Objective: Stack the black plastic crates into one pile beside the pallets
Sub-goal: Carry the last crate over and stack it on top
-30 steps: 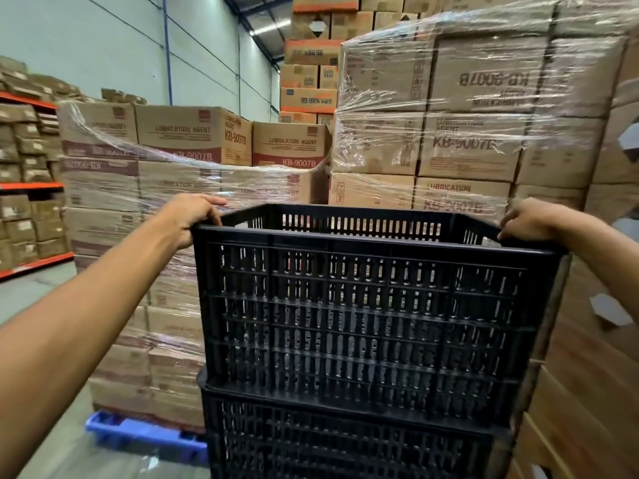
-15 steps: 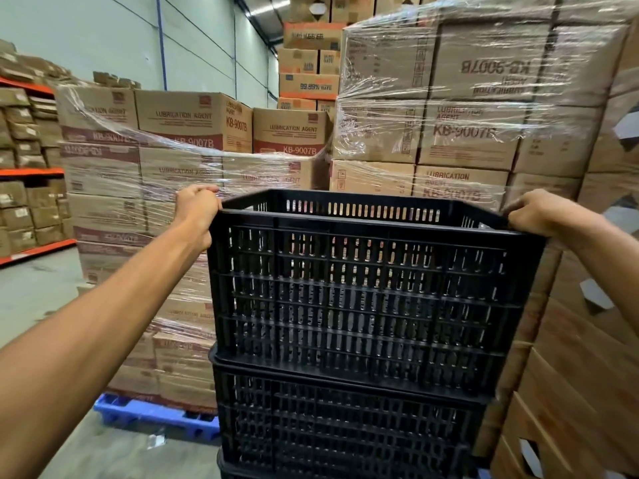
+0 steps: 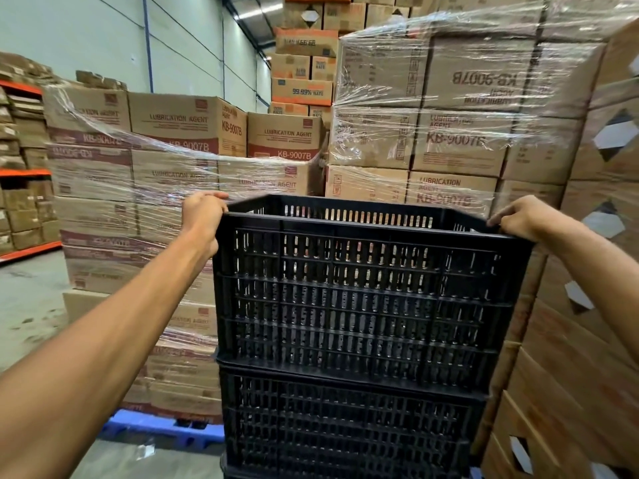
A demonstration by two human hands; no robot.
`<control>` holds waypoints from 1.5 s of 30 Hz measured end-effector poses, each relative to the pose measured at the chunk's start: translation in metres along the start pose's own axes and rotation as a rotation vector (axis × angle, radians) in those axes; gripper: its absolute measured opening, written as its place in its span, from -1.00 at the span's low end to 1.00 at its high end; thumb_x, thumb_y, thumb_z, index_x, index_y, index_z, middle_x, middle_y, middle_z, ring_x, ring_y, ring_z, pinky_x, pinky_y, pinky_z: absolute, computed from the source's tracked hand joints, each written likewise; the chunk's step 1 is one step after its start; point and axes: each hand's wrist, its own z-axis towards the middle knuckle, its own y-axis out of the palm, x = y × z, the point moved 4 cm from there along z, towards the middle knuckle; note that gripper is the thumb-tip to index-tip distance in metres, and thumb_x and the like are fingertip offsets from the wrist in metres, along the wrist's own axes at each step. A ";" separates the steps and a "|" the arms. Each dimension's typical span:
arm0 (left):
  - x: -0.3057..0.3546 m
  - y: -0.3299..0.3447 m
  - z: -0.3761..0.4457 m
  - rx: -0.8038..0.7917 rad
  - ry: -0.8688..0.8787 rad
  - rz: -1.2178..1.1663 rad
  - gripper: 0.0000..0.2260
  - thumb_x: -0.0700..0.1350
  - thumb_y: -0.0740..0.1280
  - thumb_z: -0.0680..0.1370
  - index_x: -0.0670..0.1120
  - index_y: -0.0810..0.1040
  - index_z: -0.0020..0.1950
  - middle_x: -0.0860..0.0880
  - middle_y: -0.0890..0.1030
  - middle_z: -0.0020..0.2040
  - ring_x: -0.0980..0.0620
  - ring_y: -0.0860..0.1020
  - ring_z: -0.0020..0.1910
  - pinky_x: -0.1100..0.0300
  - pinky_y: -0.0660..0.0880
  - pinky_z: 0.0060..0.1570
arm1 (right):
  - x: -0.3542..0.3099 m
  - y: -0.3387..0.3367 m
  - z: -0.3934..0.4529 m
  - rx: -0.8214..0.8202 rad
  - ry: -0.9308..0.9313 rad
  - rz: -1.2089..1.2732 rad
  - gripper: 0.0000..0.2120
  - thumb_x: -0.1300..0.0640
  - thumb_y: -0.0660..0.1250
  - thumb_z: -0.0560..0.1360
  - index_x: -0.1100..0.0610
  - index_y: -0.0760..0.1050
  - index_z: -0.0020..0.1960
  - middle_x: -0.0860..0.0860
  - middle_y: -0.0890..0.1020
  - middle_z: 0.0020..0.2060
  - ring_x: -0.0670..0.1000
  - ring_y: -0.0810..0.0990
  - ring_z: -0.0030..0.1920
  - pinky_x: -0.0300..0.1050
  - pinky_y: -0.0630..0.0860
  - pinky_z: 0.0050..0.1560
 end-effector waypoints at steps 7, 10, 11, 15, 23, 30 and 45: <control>-0.001 0.002 0.003 0.007 0.019 -0.050 -0.72 -0.42 0.12 0.34 -0.06 0.47 -0.29 -0.02 0.49 -0.24 0.07 0.44 -0.21 0.18 0.43 -0.21 | 0.002 0.000 0.002 0.005 0.009 0.066 -0.70 0.39 0.18 0.46 0.19 0.67 -0.16 0.22 0.67 -0.01 0.11 0.52 -0.13 -0.49 0.40 -0.39; -0.001 0.001 0.000 0.019 0.035 -0.063 -0.72 -0.43 0.12 0.33 -0.06 0.46 -0.31 -0.01 0.51 -0.24 0.08 0.45 -0.23 0.22 0.43 -0.26 | 0.002 0.000 -0.001 0.018 0.005 0.095 -0.69 0.37 0.23 0.45 0.09 0.62 -0.31 0.18 0.66 -0.03 0.16 0.57 0.04 -0.25 0.45 -0.01; -0.001 0.001 -0.001 0.022 0.043 -0.074 -0.72 -0.43 0.12 0.34 -0.07 0.45 -0.31 0.00 0.51 -0.24 0.10 0.45 -0.23 0.25 0.44 -0.27 | 0.003 0.001 -0.001 0.020 0.002 0.103 -0.68 0.37 0.24 0.45 0.06 0.60 -0.35 0.16 0.66 -0.07 0.15 0.58 0.01 -0.32 0.47 -0.10; -0.005 -0.005 -0.001 0.050 0.059 -0.069 -0.74 -0.42 0.13 0.32 -0.07 0.43 -0.33 0.02 0.51 -0.24 0.12 0.44 -0.21 0.27 0.41 -0.25 | 0.003 0.001 0.000 0.037 -0.029 0.121 -0.62 0.36 0.26 0.44 0.00 0.54 -0.44 0.09 0.60 -0.29 0.00 0.44 -0.37 -0.54 0.32 -0.54; -0.007 -0.004 0.005 0.088 0.002 -0.030 -0.72 -0.42 0.09 0.30 -0.06 0.43 -0.34 -0.01 0.47 -0.25 0.07 0.40 -0.25 0.22 0.37 -0.30 | 0.003 -0.001 0.001 -0.033 -0.035 0.063 -0.62 0.37 0.19 0.44 0.02 0.55 -0.42 0.00 0.54 -0.41 -0.03 0.40 -0.40 -0.54 0.28 -0.60; -0.011 -0.009 0.009 0.081 -0.021 0.019 -0.72 -0.40 0.09 0.28 -0.04 0.45 -0.33 -0.03 0.47 -0.26 0.03 0.42 -0.24 0.19 0.39 -0.32 | 0.002 0.003 -0.007 -0.069 -0.022 0.057 -0.65 0.37 0.20 0.45 0.07 0.54 -0.40 -0.02 0.51 -0.54 -0.04 0.36 -0.43 -0.49 0.25 -0.66; 0.022 0.012 0.026 -0.360 0.192 0.909 -0.86 -0.26 0.29 0.46 -0.20 0.62 -0.05 -0.16 0.59 -0.11 -0.08 0.50 -0.08 0.17 0.38 -0.09 | -0.019 0.006 -0.011 -0.193 -0.102 -0.222 -0.70 0.08 0.25 0.52 0.18 0.56 0.18 0.16 0.61 0.13 0.13 0.55 0.10 -0.03 0.43 0.18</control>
